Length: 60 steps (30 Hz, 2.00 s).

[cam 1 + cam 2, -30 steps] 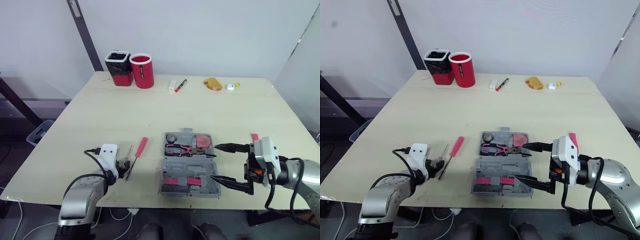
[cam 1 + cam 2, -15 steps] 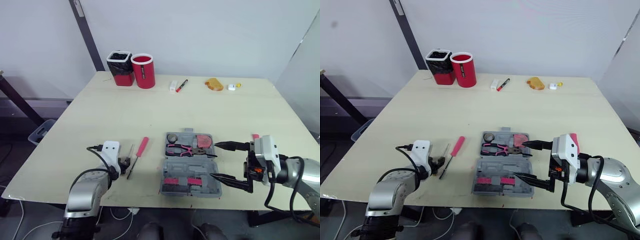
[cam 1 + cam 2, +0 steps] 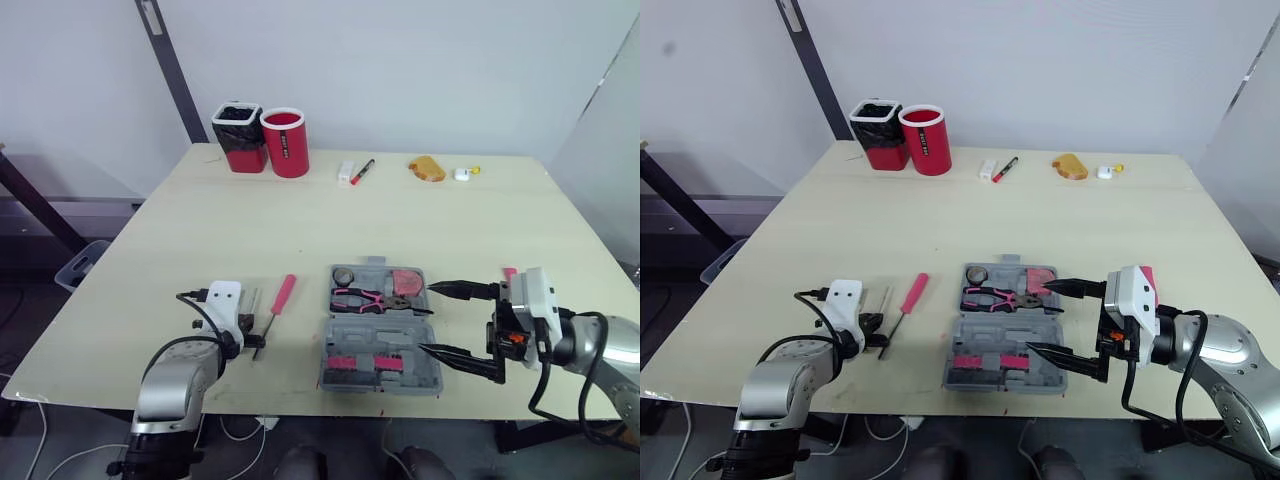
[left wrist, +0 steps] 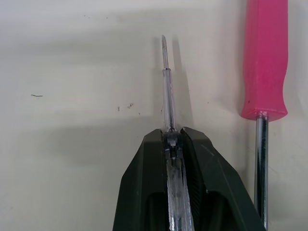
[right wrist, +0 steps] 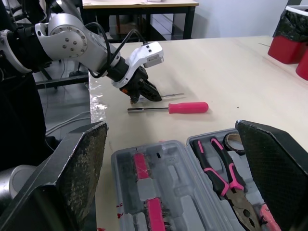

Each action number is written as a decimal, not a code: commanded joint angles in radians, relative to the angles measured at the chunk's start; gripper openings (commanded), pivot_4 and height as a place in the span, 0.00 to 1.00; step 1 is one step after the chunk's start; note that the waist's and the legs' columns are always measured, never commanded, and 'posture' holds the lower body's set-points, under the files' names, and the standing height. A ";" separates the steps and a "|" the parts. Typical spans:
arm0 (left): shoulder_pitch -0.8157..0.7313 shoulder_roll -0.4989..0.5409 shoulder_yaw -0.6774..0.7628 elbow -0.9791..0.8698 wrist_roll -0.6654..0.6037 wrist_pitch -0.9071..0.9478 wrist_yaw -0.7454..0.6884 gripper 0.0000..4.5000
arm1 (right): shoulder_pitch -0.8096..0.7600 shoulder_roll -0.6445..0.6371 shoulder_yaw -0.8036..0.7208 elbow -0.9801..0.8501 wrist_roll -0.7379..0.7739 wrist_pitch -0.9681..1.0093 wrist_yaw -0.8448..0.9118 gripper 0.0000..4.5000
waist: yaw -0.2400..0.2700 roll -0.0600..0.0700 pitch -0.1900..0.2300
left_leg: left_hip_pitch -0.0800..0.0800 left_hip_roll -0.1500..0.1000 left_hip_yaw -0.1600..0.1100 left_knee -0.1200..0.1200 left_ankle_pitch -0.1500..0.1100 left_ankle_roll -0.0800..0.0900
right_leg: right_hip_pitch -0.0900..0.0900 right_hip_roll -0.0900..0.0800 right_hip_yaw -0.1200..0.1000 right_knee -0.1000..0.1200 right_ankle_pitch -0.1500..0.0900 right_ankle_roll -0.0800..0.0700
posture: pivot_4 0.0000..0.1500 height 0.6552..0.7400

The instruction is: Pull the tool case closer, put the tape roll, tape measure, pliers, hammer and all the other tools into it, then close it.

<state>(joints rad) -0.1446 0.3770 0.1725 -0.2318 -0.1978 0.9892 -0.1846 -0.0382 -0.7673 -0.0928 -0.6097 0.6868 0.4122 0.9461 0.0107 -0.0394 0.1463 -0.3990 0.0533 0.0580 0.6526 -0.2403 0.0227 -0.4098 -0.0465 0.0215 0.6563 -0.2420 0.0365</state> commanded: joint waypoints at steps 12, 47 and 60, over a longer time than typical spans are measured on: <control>0.015 0.276 0.097 -0.184 -0.261 -0.032 -0.428 0.00 | -0.031 0.007 -0.039 0.012 0.017 -0.023 0.014 1.00 | 0.004 0.001 0.002 | -0.001 0.002 0.000 -0.001 0.000 0.000 | -0.001 -0.002 -0.001 -0.001 0.000 0.000 | 1.00 1.00; -0.747 0.304 -0.883 0.188 0.084 -0.194 -1.086 0.00 | 0.438 -0.101 -0.495 -0.117 0.064 0.014 0.081 1.00 | -0.001 0.006 0.004 | -0.015 -0.005 -0.012 0.002 0.000 0.000 | 0.000 0.014 0.005 -0.011 -0.001 0.003 | 1.00 1.00; -0.826 0.139 -0.936 0.367 0.210 -0.200 -1.075 0.00 | 0.461 -0.078 -0.486 -0.123 0.016 0.000 0.081 1.00 | 0.004 0.006 0.003 | -0.016 -0.006 -0.014 0.003 0.000 0.001 | 0.000 0.015 0.005 -0.011 0.001 0.006 | 1.00 1.00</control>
<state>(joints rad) -0.9446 0.5209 -0.7570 0.1275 -0.0081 0.7993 -1.2610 0.4182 -0.8528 -0.5630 -0.7073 0.7057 0.4291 1.0351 0.0144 -0.0331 0.1496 -0.4147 0.0471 0.0440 0.6555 -0.2399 0.0232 -0.4096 -0.0320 0.0264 0.6458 -0.2410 0.0427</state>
